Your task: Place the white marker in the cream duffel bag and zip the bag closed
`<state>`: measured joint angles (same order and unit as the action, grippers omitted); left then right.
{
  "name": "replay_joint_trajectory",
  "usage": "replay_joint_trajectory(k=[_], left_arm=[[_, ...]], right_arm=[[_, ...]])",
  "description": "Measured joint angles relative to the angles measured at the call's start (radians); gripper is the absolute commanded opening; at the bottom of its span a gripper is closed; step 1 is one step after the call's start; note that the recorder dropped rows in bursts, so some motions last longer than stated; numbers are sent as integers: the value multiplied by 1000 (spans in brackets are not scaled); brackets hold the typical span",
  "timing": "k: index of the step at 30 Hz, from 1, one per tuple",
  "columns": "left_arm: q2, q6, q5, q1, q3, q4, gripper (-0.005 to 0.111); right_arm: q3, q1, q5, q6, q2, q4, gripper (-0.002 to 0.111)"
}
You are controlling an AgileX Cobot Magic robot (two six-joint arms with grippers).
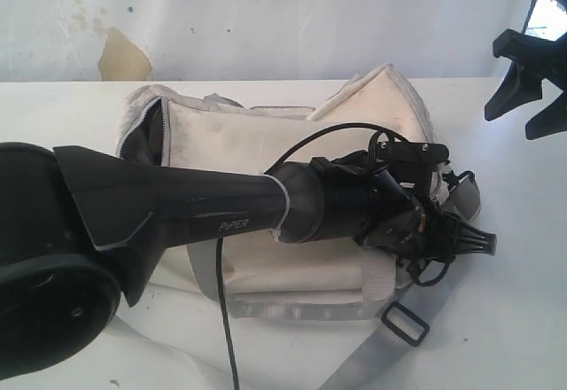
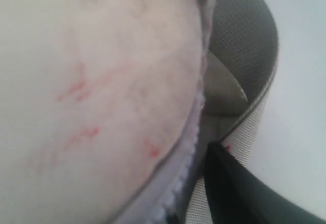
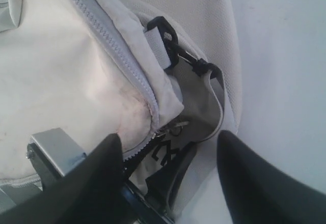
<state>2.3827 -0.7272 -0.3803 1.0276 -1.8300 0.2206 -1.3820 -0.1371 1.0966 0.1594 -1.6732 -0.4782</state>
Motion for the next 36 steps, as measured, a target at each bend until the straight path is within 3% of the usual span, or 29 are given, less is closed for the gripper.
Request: replay_joint_trajectory(k=[22,24,25,27,33,36], left_arm=[[30,-53,135,-47,0,26,50],[31,-55,135,-49,0,35,41],[31,-55,132,-48,0,35,22],[31,-55,100,-54,0,37,0],[-19,15,-33,-64,0,45,0],[-82,133,-124,-68,0,-23,0]], right_arm=[[0,0,-2,0,0,0,51],[0,0,-2,0,0,0,51],[0,0,-2,0,0,0,51],[0,0,-2,0,0,0,51],[0,0,-6,0,0,0,51],[14,0,-18,0,0,-7,51]])
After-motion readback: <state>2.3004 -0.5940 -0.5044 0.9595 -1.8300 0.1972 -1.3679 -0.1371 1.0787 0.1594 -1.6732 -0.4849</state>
